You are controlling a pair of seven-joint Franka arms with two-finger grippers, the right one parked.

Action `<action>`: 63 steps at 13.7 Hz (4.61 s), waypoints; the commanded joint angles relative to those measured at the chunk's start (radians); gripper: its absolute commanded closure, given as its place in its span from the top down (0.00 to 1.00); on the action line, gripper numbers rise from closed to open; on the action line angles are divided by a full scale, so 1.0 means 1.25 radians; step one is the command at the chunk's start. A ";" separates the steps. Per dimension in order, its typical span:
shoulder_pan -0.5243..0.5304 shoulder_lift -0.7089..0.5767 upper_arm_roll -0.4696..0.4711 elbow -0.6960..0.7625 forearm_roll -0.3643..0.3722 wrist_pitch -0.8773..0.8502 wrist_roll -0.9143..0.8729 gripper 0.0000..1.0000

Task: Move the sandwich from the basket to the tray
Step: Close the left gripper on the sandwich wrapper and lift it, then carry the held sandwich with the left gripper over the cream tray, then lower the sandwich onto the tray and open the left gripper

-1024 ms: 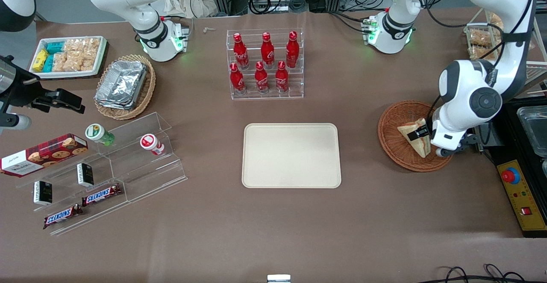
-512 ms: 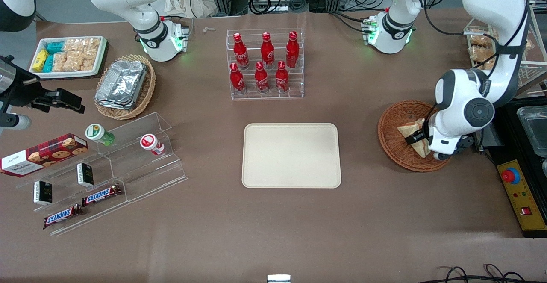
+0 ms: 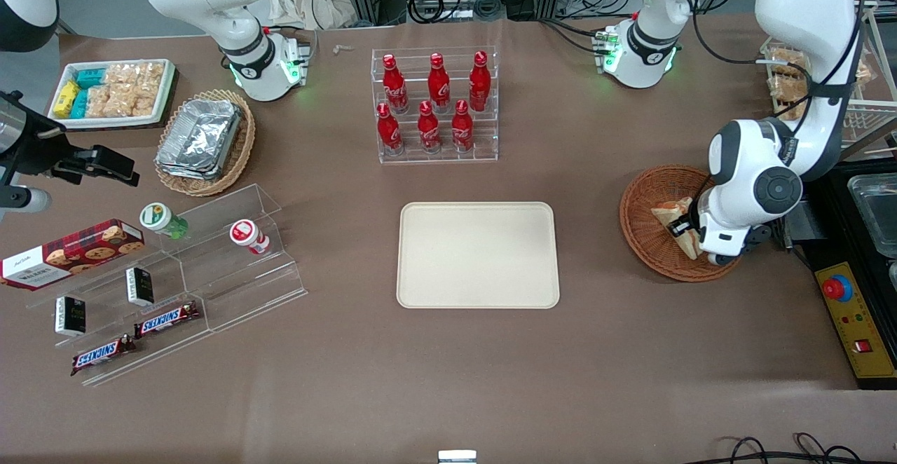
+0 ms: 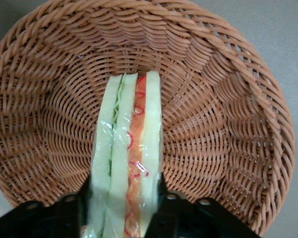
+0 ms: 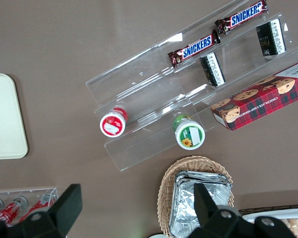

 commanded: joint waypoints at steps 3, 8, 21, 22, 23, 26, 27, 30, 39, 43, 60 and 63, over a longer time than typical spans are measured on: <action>-0.005 -0.013 -0.002 0.075 0.006 -0.121 -0.005 0.06; 0.004 -0.015 0.000 0.303 -0.033 -0.375 0.074 0.05; -0.008 0.008 -0.116 0.575 -0.032 -0.535 0.174 0.00; -0.008 0.020 -0.143 0.579 -0.032 -0.533 0.173 0.00; -0.008 0.029 -0.160 0.585 -0.036 -0.532 0.172 0.00; -0.010 0.063 -0.208 0.584 -0.037 -0.526 0.170 0.00; -0.011 0.079 -0.217 0.584 -0.037 -0.522 0.173 0.04; -0.015 0.125 -0.267 0.577 -0.025 -0.476 0.135 0.03; -0.140 0.289 -0.270 0.577 0.019 -0.314 0.044 0.00; -0.199 0.351 -0.264 0.579 0.068 -0.259 0.011 0.01; -0.088 0.293 -0.265 0.586 0.109 -0.305 0.097 1.00; -0.009 0.206 -0.265 0.586 0.108 -0.421 0.233 1.00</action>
